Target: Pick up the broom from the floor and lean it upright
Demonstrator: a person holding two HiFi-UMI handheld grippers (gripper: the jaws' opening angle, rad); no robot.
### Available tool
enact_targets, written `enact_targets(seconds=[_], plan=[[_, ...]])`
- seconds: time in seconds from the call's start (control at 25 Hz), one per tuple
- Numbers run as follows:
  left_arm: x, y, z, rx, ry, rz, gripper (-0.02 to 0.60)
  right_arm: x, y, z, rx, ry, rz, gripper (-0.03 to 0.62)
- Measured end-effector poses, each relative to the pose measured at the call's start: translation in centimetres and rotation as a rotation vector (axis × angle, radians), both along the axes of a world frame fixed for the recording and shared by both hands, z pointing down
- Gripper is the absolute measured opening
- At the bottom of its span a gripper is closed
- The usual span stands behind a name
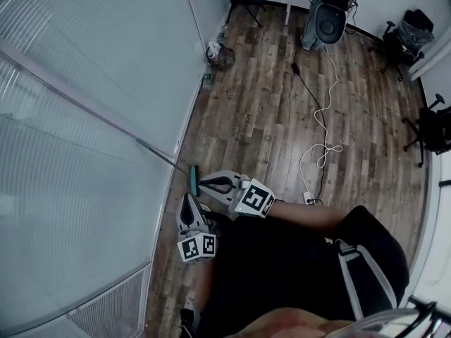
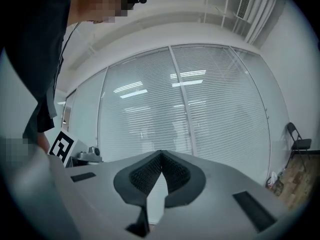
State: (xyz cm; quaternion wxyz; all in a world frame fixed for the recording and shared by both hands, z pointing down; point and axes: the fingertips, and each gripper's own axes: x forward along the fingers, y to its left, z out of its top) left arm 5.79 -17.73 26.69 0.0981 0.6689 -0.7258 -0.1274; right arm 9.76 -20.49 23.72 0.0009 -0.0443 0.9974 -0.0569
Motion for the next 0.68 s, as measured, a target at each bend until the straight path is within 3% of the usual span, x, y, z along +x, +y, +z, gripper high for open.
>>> enact_targets(seconds=[0.44, 0.68], plan=[[1.3, -0.3, -2.7, 0.03, -0.029, -0.001, 0.02, 1.5, -0.4, -2.4, 0.029, -0.023, 0.026, 0.018], [0.8, 0.2, -0.1, 0.041, -0.004, -0.005, 0.02, 1.4, -0.7, 0.7, 0.069, 0.002, 0.066, 0.018]])
